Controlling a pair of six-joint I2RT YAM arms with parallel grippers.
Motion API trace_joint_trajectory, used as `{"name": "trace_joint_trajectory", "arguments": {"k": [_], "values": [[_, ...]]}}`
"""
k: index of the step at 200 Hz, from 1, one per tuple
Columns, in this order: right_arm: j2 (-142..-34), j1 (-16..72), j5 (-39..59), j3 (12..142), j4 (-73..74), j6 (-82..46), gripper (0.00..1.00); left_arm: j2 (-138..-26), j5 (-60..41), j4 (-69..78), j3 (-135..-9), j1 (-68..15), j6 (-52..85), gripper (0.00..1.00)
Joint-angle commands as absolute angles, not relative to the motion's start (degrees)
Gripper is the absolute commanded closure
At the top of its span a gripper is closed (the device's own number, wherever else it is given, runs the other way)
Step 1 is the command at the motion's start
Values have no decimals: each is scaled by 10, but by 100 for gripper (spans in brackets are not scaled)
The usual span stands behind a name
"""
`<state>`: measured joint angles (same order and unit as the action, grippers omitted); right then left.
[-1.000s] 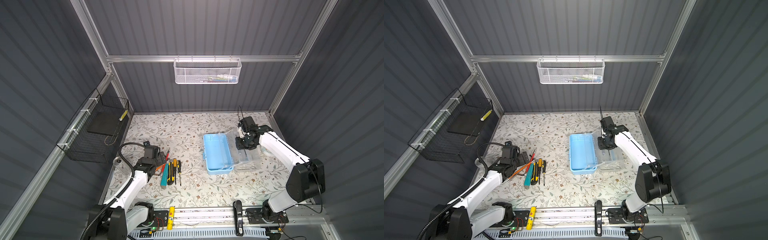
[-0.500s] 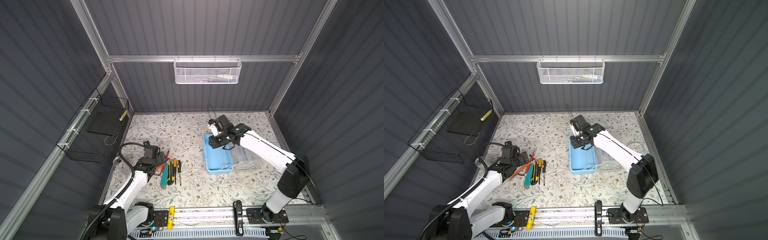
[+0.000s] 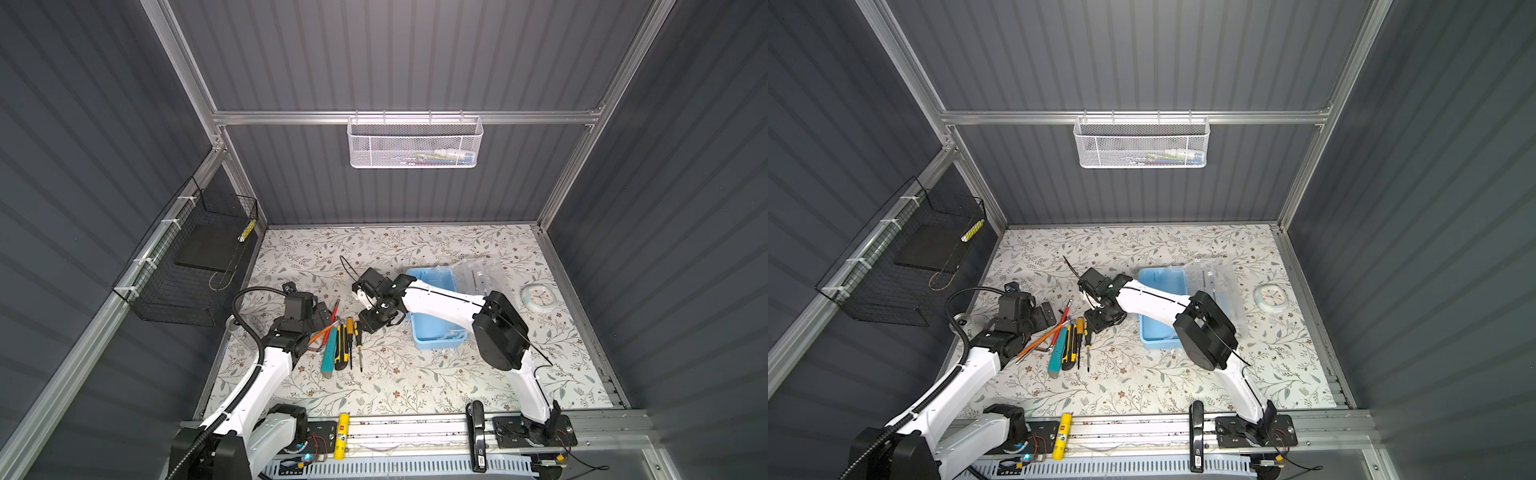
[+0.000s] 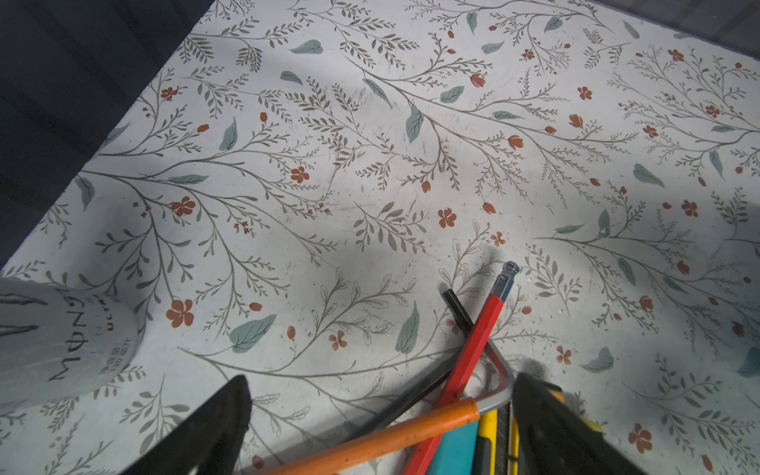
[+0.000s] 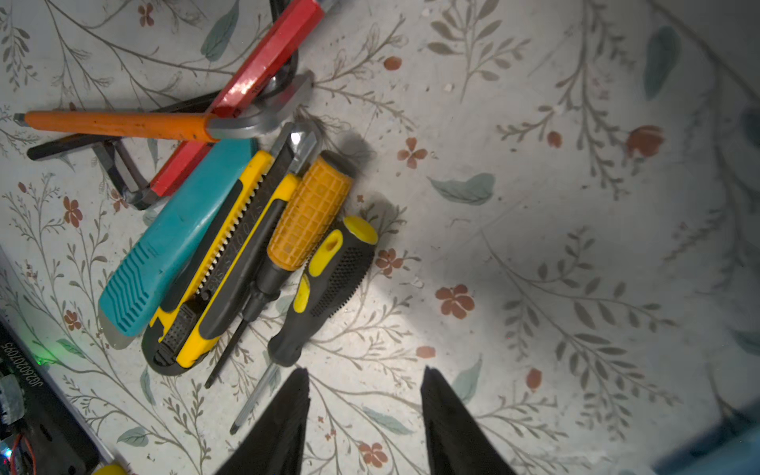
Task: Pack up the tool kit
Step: 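Reach the right gripper back to the black-yellow screwdriver, then grasp the black-yellow screwdriver handle with the right gripper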
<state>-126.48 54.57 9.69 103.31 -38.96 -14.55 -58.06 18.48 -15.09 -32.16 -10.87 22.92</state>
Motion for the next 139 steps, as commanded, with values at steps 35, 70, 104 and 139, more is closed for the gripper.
{"name": "trace_joint_trajectory", "arguments": {"k": [35, 70, 104, 139], "values": [[-1318, 564, 96, 1102, -428, -143, 51, -575, 196, -161, -321, -105, 237, 1], [-1346, 572, 83, 1130, -444, -139, 51, -574, 201, -163, -322, -105, 232, 1], [-1363, 578, 72, 1144, -449, -138, 50, -573, 202, -163, -323, -105, 229, 1], [-1403, 584, 34, 1192, -494, -143, 51, -570, 207, -169, -324, -105, 228, 1]]}}
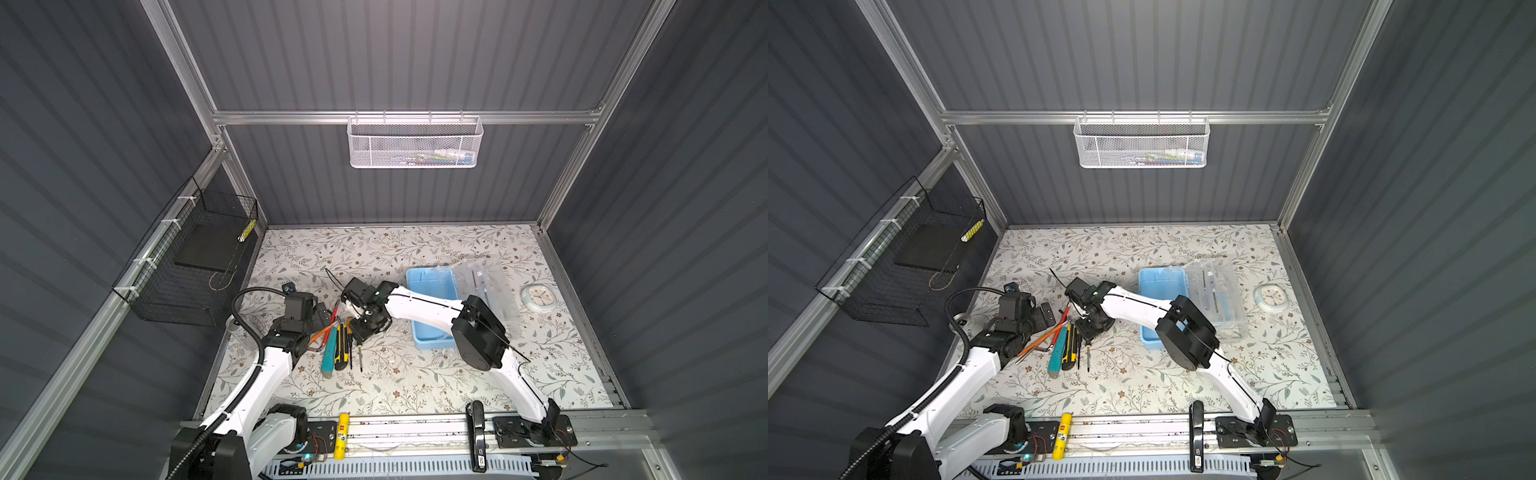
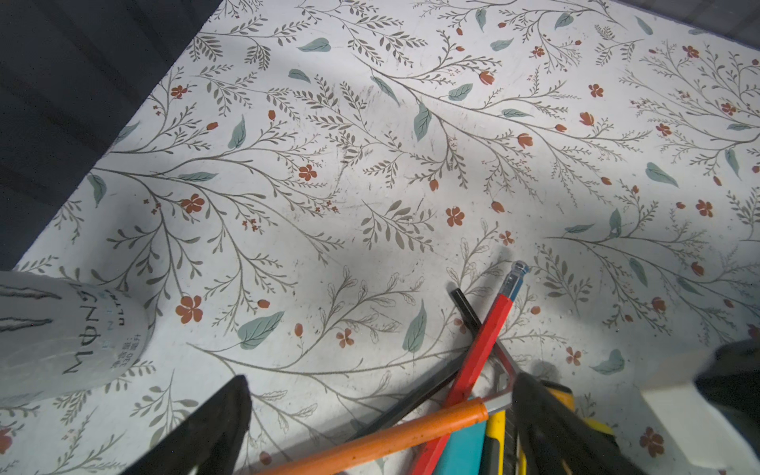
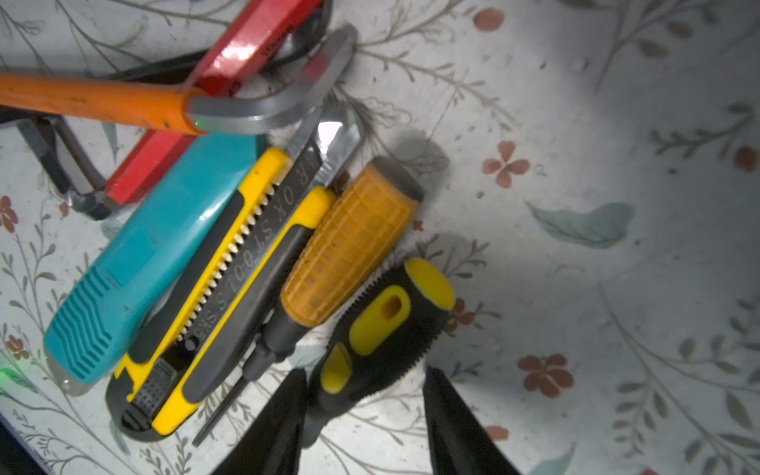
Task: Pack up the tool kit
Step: 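Grasp the black-yellow screwdriver handle with the right gripper, then carry the black-yellow screwdriver over the clear lid and release it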
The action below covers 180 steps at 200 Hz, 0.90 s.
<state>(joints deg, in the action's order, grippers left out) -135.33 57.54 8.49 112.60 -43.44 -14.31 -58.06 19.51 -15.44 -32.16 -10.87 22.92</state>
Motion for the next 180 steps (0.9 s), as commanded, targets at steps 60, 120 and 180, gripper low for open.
{"name": "trace_joint_trajectory", "arguments": {"k": [60, 120, 180], "values": [[-1425, 584, -9, 1215, -509, -146, 65, -573, 207, -169, -326, -105, 227, 1], [-1368, 573, -5, 1188, -503, -150, 81, -574, 205, -167, -325, -105, 226, 1], [-1198, 488, 36, 1103, -510, -139, 94, -581, 192, -165, -329, -105, 226, 0]]}}
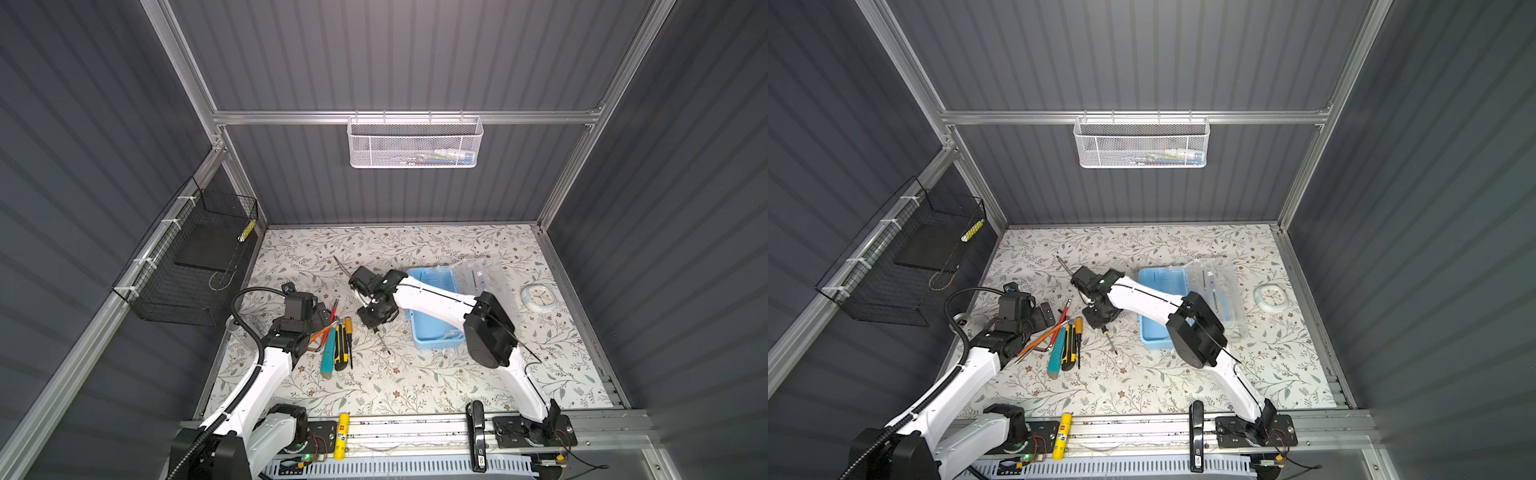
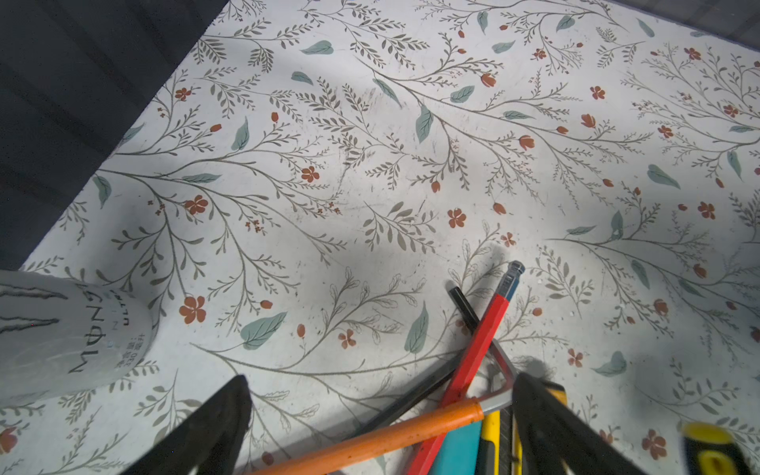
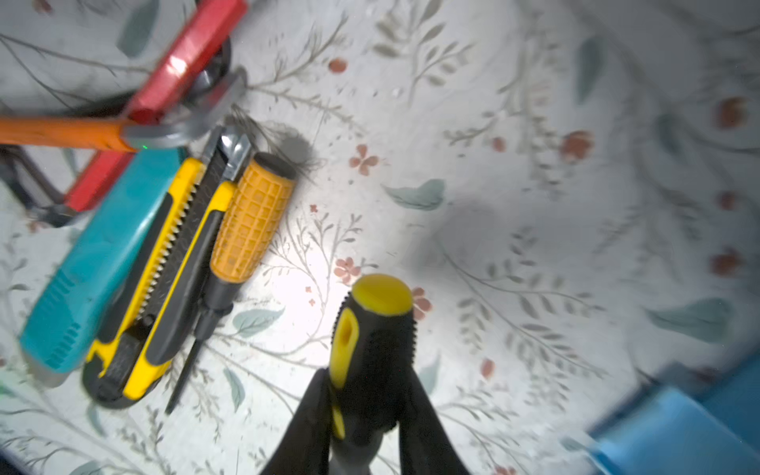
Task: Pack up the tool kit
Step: 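Carry the black-yellow screwdriver over the clear lid and release it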
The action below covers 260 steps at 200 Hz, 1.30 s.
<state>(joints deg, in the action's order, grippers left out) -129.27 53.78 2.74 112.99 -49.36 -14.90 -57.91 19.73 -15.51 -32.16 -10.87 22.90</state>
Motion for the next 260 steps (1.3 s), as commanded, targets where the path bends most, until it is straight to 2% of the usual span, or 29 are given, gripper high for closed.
{"name": "trace_joint_trajectory", "arguments": {"k": [1, 45, 100, 147, 188, 260], "values": [[-1195, 486, 36, 1100, -510, -139, 94, -581, 192, -165, -329, -105, 227, 0], [-1054, 385, 22, 1005, -519, -97, 99, -586, 182, -163, -329, -105, 230, 0], [-929, 206, -11, 900, -538, -55, 100, -598, 176, -159, -330, -105, 237, 1], [-897, 128, -28, 834, -487, -37, 100, -609, 170, -154, -328, -105, 246, 0], [-911, 90, -36, 819, -477, -26, 100, -609, 167, -155, -328, -105, 246, 0], [-932, 63, -39, 822, -480, -9, 100, -614, 171, -158, -335, -105, 237, 1]]}}
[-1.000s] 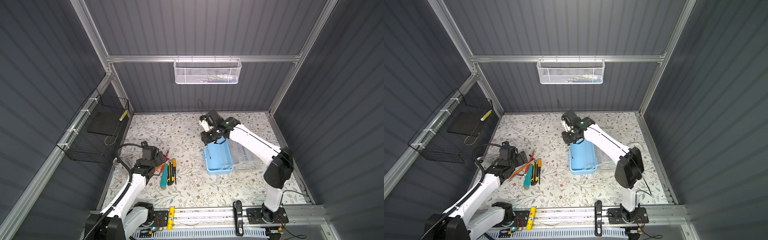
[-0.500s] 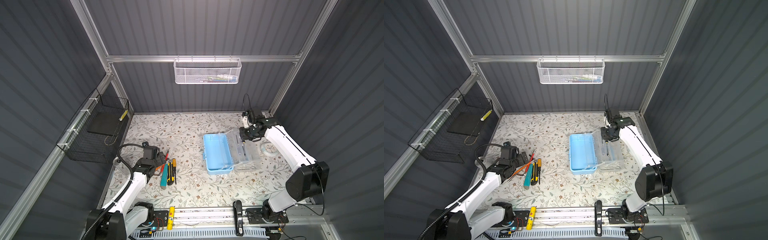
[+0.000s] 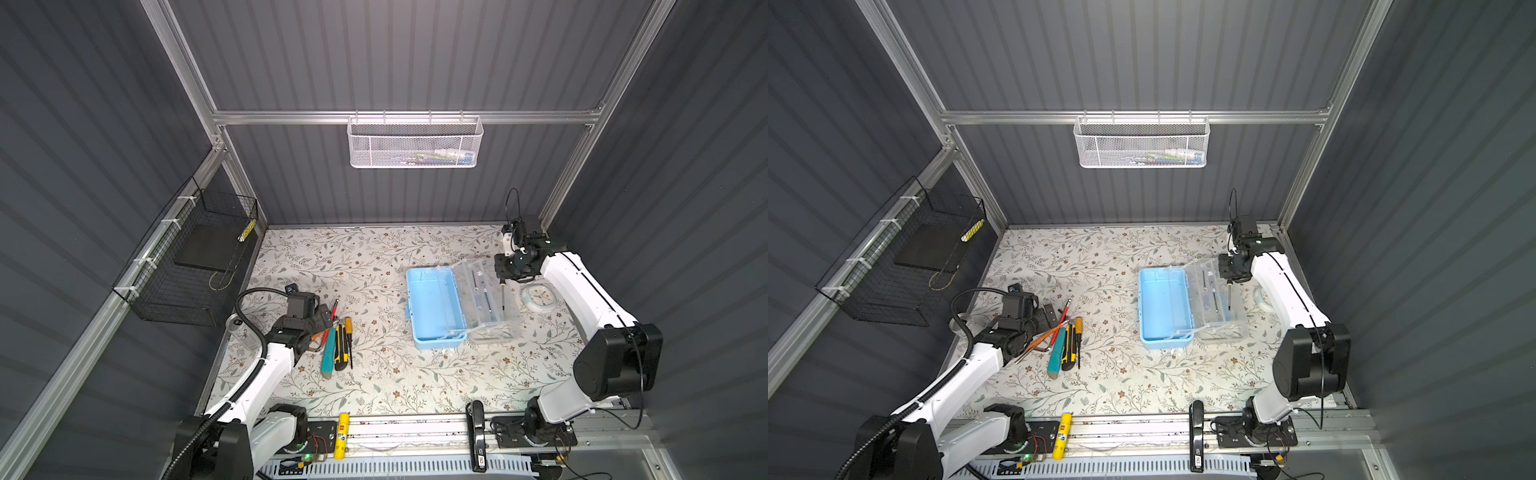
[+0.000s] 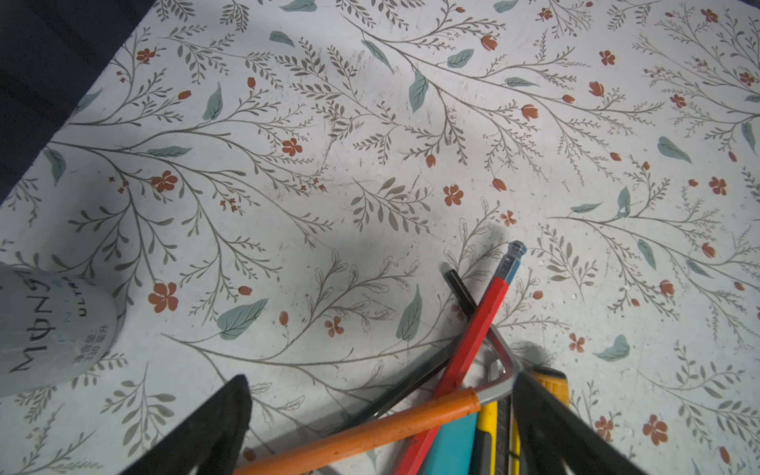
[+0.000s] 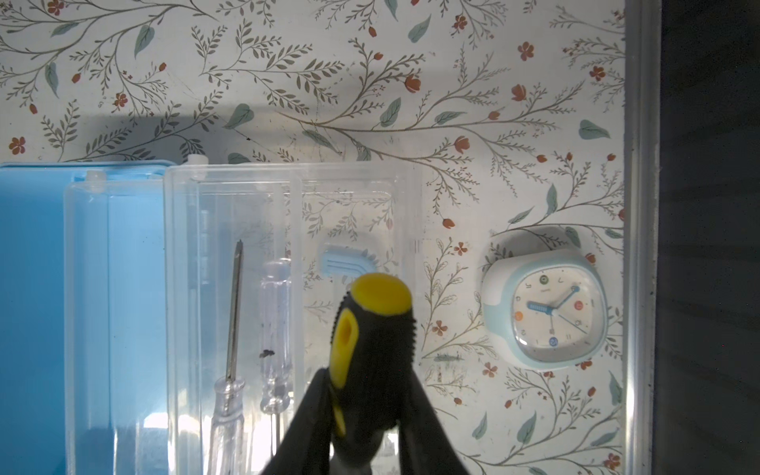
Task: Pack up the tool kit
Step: 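Carry the black-yellow screwdriver over the clear lid and release it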
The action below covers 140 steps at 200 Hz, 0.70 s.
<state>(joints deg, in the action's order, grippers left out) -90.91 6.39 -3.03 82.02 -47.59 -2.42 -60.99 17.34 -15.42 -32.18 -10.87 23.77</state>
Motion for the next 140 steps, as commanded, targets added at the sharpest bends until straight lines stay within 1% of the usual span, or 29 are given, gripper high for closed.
{"name": "trace_joint_trajectory", "arguments": {"k": [1, 45, 63, 81, 93, 113, 140], "values": [[-933, 63, -39, 822, -480, -8, 100, -615, 171, -157, -335, -105, 237, 1], [-948, 63, -32, 817, -462, -10, 100, -613, 171, -157, -334, -105, 236, 1], [-951, 63, -10, 809, -445, -16, 95, -613, 171, -156, -334, -105, 236, 0], [-961, 64, 6, 806, -441, -24, 87, -615, 169, -157, -335, -105, 237, 1], [-965, 64, 9, 803, -437, -27, 78, -613, 169, -158, -335, -105, 237, 1], [-966, 64, 10, 797, -434, -30, 67, -608, 171, -159, -332, -105, 238, 0], [-961, 65, 1, 794, -435, -32, 58, -602, 171, -157, -330, -105, 238, 0]]}}
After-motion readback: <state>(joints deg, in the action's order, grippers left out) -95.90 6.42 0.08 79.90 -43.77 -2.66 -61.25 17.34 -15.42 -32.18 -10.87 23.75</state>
